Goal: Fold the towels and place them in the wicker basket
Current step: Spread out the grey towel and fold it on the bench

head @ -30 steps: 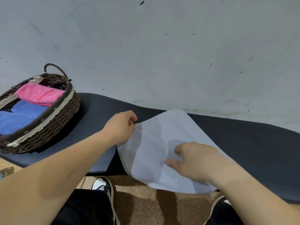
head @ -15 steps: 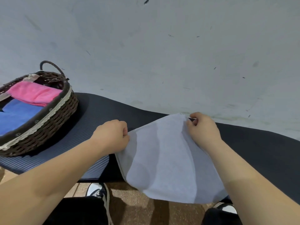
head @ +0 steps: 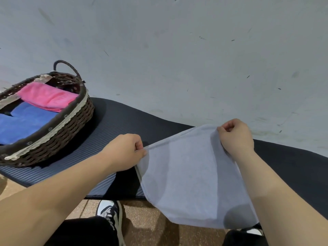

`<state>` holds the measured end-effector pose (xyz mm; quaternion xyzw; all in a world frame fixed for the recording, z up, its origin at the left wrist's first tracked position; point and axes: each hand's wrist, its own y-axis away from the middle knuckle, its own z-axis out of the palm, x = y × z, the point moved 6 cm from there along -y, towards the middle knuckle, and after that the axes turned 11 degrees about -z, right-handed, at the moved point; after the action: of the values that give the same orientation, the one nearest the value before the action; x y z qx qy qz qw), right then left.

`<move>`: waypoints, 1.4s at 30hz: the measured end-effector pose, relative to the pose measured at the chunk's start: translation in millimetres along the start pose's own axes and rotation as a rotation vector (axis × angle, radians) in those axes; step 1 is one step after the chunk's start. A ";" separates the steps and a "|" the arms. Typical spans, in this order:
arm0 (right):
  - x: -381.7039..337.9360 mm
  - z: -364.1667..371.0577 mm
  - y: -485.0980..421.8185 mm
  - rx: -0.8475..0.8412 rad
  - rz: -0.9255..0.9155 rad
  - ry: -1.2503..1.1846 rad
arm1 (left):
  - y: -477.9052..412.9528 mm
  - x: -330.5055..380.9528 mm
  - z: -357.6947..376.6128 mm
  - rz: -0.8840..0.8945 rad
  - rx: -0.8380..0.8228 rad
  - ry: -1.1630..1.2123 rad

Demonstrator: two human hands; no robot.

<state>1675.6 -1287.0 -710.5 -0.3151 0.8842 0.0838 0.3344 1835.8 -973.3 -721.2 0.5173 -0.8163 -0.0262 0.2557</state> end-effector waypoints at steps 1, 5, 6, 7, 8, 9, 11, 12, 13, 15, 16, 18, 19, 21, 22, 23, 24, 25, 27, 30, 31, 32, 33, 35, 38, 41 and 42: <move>-3.3 -2.3 -0.4 0.022 -0.028 -0.015 | -0.9 0.2 -0.9 -0.015 -0.007 0.003; -11.2 1.2 0.3 0.058 -0.076 -0.113 | -1.5 -0.7 -5.8 -0.070 -0.025 0.006; -10.0 5.5 0.8 0.052 -0.070 -0.138 | -1.1 -2.1 -6.2 -0.080 -0.027 0.008; -7.7 10.7 1.2 0.036 -0.062 -0.151 | -0.7 -3.3 -5.9 -0.090 -0.029 0.010; -5.0 16.8 1.6 0.010 -0.057 -0.154 | -0.7 -4.2 -5.5 -0.099 -0.033 0.011; -2.8 22.3 2.6 -0.027 -0.057 -0.144 | -0.5 -4.7 -4.7 -0.104 -0.037 0.010; -1.7 28.3 3.5 -0.095 -0.095 -0.074 | -0.7 -4.3 -3.5 -0.106 -0.044 0.005; -3.4 27.3 4.2 -0.116 -0.132 -0.028 | -1.3 -3.6 -3.3 -0.102 -0.046 0.001; -6.3 24.6 5.7 -0.131 -0.177 0.005 | -2.3 -3.4 -3.0 -0.095 -0.049 -0.004; -11.2 18.5 11.7 -0.166 -0.287 0.057 | -6.9 -4.1 -2.8 -0.082 -0.061 -0.025; -13.9 15.9 16.7 -0.202 -0.353 0.091 | -10.6 -4.6 -3.4 -0.078 -0.065 -0.040; -19.2 12.7 34.0 -0.324 -0.493 0.157 | -19.0 -5.5 -7.2 -0.075 -0.030 -0.060; -20.6 11.5 46.2 -0.394 -0.555 0.175 | -22.7 -5.3 -10.2 -0.075 0.014 -0.062; -18.9 8.1 72.7 -0.520 -0.640 0.193 | -29.1 -2.9 -16.2 -0.068 0.150 -0.071; -15.2 6.8 85.4 -0.576 -0.677 0.226 | -31.0 0.6 -18.1 -0.053 0.218 -0.086; -9.8 5.5 97.4 -0.632 -0.705 0.284 | -31.8 6.3 -19.0 -0.031 0.272 -0.107; -1.5 5.6 106.9 -0.687 -0.712 0.352 | -31.3 15.0 -19.0 0.004 0.313 -0.128; 6.5 5.1 115.1 -0.734 -0.701 0.399 | -27.6 27.4 -19.3 0.057 0.346 -0.136; 19.8 3.7 125.3 -0.786 -0.682 0.415 | -9.6 59.2 -17.0 0.177 0.358 -0.113; 30.6 -1.0 133.3 -0.808 -0.667 0.416 | 26.1 94.6 8.9 0.204 0.175 -0.274; 33.7 -2.2 134.7 -0.804 -0.661 0.432 | 39.8 101.4 22.0 0.195 0.076 -0.358; 37.0 -1.9 135.4 -0.792 -0.655 0.455 | 53.1 105.7 33.7 0.185 -0.008 -0.434; 40.1 -2.0 136.1 -0.773 -0.644 0.480 | 64.6 108.6 43.2 0.175 -0.063 -0.496; 45.0 -1.5 137.3 -0.746 -0.590 0.522 | 78.6 111.7 56.1 0.145 -0.129 -0.552; 49.1 -3.6 141.2 -0.759 -0.491 0.569 | 77.5 114.7 66.3 0.157 -0.152 -0.541; 55.5 -12.8 145.7 -0.759 -0.384 0.584 | 64.6 113.7 70.0 0.266 -0.096 -0.479; 58.9 -16.1 146.5 -0.755 -0.343 0.598 | 61.0 113.0 70.7 0.322 -0.088 -0.436</move>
<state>1543.0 -1206.9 -745.3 -0.5648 0.7849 0.2475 -0.0613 1715.9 -1057.7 -719.7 0.3515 -0.9218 -0.1314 0.0969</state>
